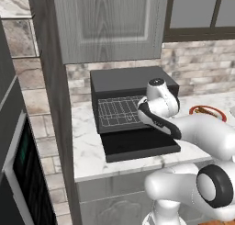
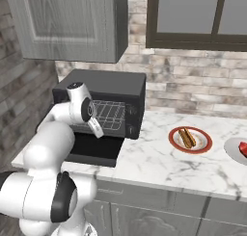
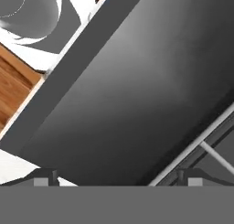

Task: Open the toaster oven door. Place the hotdog bun on the top rack in the toaster oven and place the steak on the bottom rack.

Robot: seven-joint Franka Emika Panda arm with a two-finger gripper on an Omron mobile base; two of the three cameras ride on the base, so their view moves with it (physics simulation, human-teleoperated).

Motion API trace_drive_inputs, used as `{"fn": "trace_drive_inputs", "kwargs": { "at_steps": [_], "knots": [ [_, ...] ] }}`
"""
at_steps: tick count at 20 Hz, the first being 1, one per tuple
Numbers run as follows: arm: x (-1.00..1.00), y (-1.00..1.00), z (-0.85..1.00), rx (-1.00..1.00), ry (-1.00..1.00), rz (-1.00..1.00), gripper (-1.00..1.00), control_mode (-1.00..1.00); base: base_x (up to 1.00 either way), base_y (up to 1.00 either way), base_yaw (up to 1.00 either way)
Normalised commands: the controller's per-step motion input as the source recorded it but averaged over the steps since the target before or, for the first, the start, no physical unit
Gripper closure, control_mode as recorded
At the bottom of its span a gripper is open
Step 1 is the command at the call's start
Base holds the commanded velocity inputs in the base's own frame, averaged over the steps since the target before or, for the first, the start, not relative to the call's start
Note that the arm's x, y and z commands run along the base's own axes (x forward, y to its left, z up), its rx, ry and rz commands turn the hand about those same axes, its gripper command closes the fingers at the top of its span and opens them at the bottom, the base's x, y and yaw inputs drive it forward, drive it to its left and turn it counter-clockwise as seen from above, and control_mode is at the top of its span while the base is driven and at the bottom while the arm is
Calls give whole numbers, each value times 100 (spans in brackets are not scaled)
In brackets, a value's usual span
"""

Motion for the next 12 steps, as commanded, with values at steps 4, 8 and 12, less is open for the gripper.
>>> {"fn": "trace_drive_inputs", "kwargs": {
  "at_steps": [4, 8, 12],
  "knots": [
    [13, -6, 100, 0, -54, 35, -100, -100, 0, 0, 0],
    [35, -6, 100, 0, -48, 37, -100, -100, 0, 0, 0],
    [53, 9, 93, 0, -40, 28, -100, -100, 0, 0, 0]
  ]
}}
